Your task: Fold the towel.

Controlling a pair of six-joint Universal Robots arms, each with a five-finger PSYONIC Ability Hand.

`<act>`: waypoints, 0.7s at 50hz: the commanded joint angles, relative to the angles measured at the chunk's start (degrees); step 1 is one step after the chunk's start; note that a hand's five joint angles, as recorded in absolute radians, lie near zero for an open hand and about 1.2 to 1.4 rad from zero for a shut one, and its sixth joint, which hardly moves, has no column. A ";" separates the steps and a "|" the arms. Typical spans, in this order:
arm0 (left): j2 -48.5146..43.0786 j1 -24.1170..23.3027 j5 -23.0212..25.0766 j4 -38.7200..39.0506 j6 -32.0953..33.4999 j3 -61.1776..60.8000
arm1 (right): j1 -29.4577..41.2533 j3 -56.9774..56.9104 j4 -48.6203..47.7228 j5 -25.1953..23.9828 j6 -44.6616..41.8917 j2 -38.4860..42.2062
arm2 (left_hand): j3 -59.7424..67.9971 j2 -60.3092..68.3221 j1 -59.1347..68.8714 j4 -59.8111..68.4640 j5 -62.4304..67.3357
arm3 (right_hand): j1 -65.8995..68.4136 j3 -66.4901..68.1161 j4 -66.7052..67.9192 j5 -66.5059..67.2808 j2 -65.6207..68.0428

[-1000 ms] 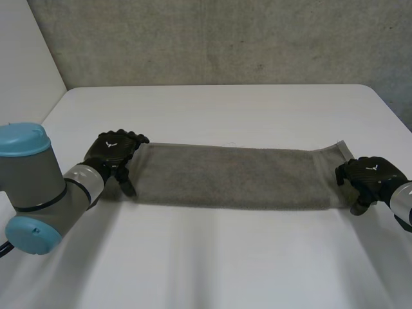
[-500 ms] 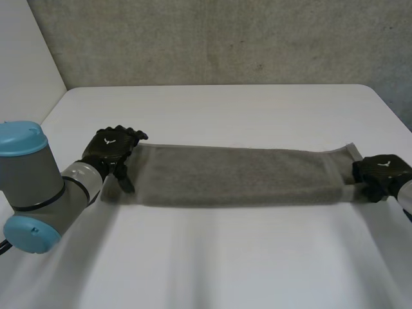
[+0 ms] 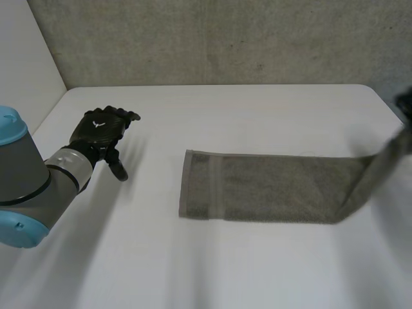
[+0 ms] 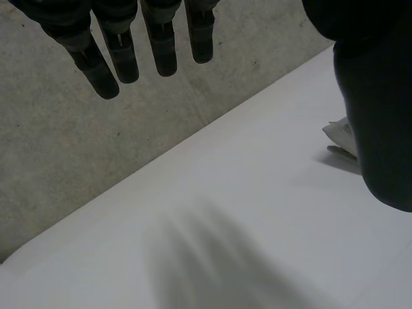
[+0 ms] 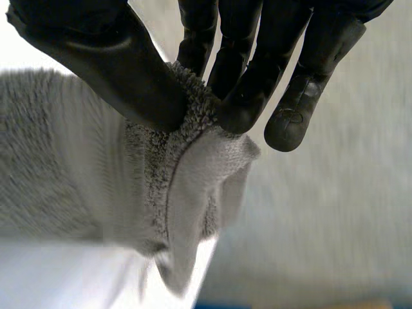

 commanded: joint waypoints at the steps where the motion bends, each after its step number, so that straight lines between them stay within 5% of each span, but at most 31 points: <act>1: 0.01 -0.45 -0.18 0.09 -0.08 0.33 | 23.04 -4.64 -4.30 0.88 0.99 1.53 | -4.06 -4.74 -5.20 -6.07 -12.68 | 3.78 2.59 3.06 3.59 4.28; 8: -0.16 -0.89 -0.35 0.09 -0.08 0.60 | 40.41 -3.76 -12.46 0.62 -0.94 10.65 | -4.06 -4.74 -5.20 -6.07 -12.68 | 3.78 2.59 3.06 3.59 4.28; 13: -0.60 -1.07 -0.35 0.09 -0.26 0.68 | 44.82 -3.23 -12.12 0.09 -3.04 16.37 | -4.06 -4.74 -5.20 -6.07 -12.68 | 3.78 2.59 3.06 3.59 4.28; 16: -0.78 -1.59 -0.35 0.09 -0.26 0.95 | 45.18 -3.06 -12.03 0.26 -5.24 18.48 | -3.89 -4.57 -5.03 -5.90 -12.51 | 3.78 2.59 3.06 3.59 4.28; 18: -0.87 -1.86 -0.26 0.09 -0.26 1.04 | 45.10 -2.70 -12.03 0.18 -5.87 18.76 | -4.06 -4.74 -5.20 -6.07 -12.68 | -9.61 -10.81 -10.34 -9.80 -9.12; 19: -0.96 -1.95 -0.26 0.18 -0.26 1.12 | 45.01 -2.18 -12.12 0.00 -5.95 18.50 | -3.89 -4.57 -5.04 -5.90 -12.51 | -34.26 -35.45 -34.99 -34.45 -33.76; 20: -0.96 -1.95 -0.26 0.18 -0.26 1.12 | 45.01 -2.17 -12.12 0.00 -5.95 18.49 | -3.89 -4.57 -5.03 -5.90 -12.51 | -34.51 -35.70 -35.23 -34.70 -34.01; 22: -1.22 -2.38 -0.26 0.35 -0.26 1.47 | 44.13 -0.78 -12.21 -0.44 -4.73 17.62 | -3.89 -4.57 -5.03 -5.90 -12.51 | -66.22 -67.41 -66.94 -66.41 -65.72; 35: -1.31 -8.80 -0.44 1.23 -0.35 4.29 | 37.19 9.69 -11.94 -1.05 13.38 0.12 | -3.22 -3.90 -4.36 -5.23 -11.83 | -66.22 -67.41 -66.94 -66.41 -65.72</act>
